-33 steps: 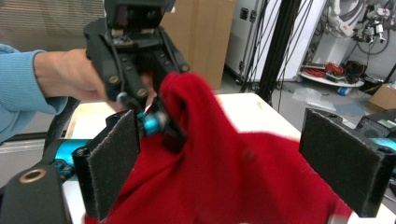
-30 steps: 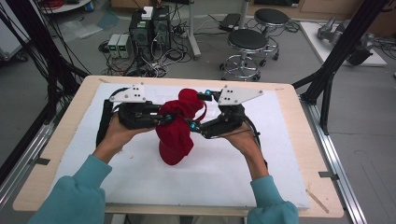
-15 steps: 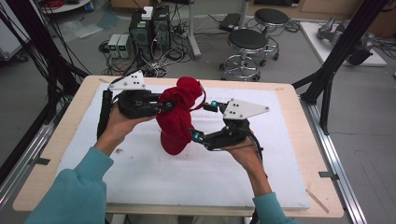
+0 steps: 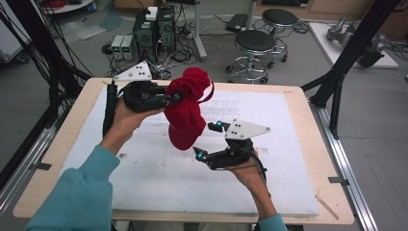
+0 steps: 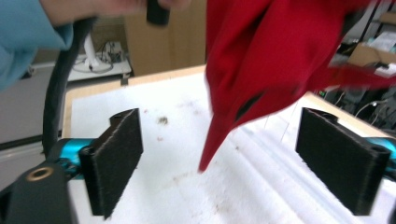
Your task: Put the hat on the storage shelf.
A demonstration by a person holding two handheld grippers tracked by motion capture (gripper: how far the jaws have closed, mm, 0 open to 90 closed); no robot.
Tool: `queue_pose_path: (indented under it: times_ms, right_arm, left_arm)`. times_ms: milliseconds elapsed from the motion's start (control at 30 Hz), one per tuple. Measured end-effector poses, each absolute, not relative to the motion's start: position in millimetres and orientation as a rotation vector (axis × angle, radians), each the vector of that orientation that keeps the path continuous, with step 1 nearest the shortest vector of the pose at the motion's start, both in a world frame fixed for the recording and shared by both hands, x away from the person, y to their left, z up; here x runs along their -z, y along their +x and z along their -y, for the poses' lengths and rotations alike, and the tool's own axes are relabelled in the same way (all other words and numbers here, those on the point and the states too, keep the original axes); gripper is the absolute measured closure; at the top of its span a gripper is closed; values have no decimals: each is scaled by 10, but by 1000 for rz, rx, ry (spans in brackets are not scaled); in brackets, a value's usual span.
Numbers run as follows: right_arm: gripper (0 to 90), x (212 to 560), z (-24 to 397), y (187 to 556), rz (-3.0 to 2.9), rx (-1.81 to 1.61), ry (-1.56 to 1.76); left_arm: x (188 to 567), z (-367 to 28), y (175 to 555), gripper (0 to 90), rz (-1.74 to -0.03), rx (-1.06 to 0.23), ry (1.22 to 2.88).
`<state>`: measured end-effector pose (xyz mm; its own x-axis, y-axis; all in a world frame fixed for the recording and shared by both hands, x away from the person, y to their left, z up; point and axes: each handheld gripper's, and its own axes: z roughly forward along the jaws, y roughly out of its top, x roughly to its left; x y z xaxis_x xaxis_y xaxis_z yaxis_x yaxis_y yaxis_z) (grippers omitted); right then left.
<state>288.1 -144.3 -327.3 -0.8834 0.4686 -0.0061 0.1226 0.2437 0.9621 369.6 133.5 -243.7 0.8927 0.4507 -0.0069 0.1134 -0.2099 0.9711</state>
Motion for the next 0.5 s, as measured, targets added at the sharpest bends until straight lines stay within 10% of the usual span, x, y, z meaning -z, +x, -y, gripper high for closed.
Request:
queue_pose_path:
  times_ms: [500]
  right_arm:
    - [315, 3429, 1325, 2889, -2195, -1637, 622]
  left_arm:
    - [2312, -1216, 3689, 790, -431, -344, 1754]
